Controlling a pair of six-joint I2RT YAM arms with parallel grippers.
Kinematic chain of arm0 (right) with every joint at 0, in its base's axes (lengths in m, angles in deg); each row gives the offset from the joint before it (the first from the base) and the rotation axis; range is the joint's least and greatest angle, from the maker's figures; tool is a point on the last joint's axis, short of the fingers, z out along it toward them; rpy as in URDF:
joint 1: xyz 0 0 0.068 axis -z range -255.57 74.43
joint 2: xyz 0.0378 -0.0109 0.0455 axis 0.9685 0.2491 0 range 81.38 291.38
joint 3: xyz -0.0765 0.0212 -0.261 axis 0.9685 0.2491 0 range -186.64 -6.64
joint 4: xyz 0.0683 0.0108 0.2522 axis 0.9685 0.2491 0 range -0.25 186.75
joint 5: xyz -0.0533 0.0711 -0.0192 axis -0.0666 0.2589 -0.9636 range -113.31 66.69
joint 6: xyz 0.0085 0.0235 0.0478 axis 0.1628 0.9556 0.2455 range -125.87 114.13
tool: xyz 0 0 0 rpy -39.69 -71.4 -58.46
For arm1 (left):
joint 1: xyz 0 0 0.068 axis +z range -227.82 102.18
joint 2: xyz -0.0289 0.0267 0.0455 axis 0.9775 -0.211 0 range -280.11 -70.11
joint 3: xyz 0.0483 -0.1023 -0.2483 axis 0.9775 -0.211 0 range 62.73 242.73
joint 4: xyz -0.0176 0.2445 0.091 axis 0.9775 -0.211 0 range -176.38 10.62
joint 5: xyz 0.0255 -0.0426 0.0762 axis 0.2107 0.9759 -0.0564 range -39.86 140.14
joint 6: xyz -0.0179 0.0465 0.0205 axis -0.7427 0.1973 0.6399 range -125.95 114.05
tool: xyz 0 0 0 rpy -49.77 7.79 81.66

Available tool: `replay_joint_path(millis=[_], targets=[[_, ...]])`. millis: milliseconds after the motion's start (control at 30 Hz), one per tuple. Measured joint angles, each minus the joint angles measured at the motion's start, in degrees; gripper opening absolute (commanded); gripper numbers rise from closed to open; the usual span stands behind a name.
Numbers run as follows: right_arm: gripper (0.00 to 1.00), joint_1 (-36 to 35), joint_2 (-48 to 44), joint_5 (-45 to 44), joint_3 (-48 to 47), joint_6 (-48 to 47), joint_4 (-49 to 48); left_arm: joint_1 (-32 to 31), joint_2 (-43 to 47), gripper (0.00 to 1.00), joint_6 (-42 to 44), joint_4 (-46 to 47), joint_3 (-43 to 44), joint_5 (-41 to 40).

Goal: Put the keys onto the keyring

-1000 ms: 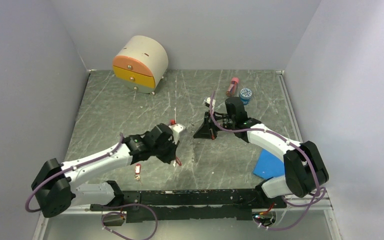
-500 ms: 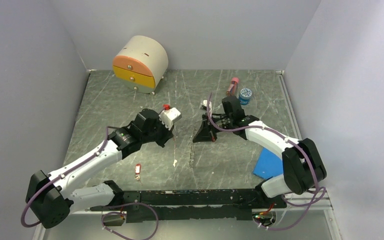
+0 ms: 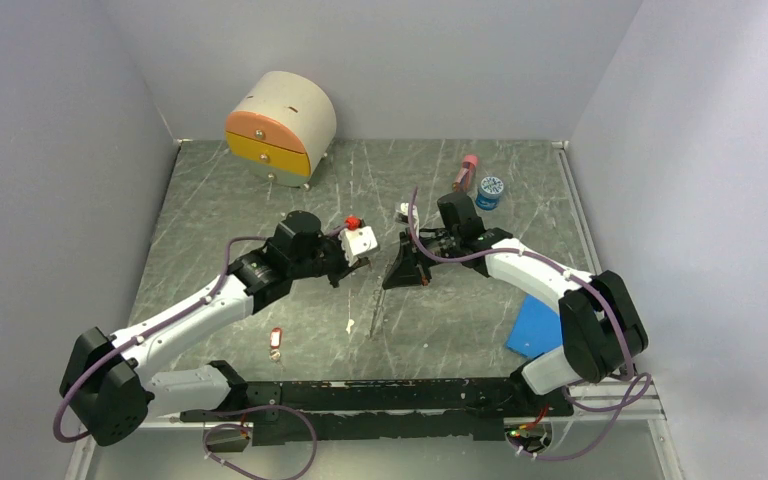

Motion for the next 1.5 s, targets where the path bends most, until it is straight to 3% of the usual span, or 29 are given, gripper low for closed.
replay_joint_path(millis=[233, 633, 1500], targets=[[0.0, -0.11, 0.55, 1.49, -0.7, -1.51, 1.36, 0.0, 0.13, 0.03, 7.82, 4.81, -5.03, 6.29], [0.0, -0.11, 1.07, 2.4, -0.92, -1.9, 1.64, 0.0, 1.22, 0.02, 13.0, 10.6, -8.24, 12.85], [0.0, -0.42, 1.09, 2.78, -0.94, -1.18, 1.2, -0.33, 4.55, 0.03, 16.79, 7.13, -9.22, 15.74]])
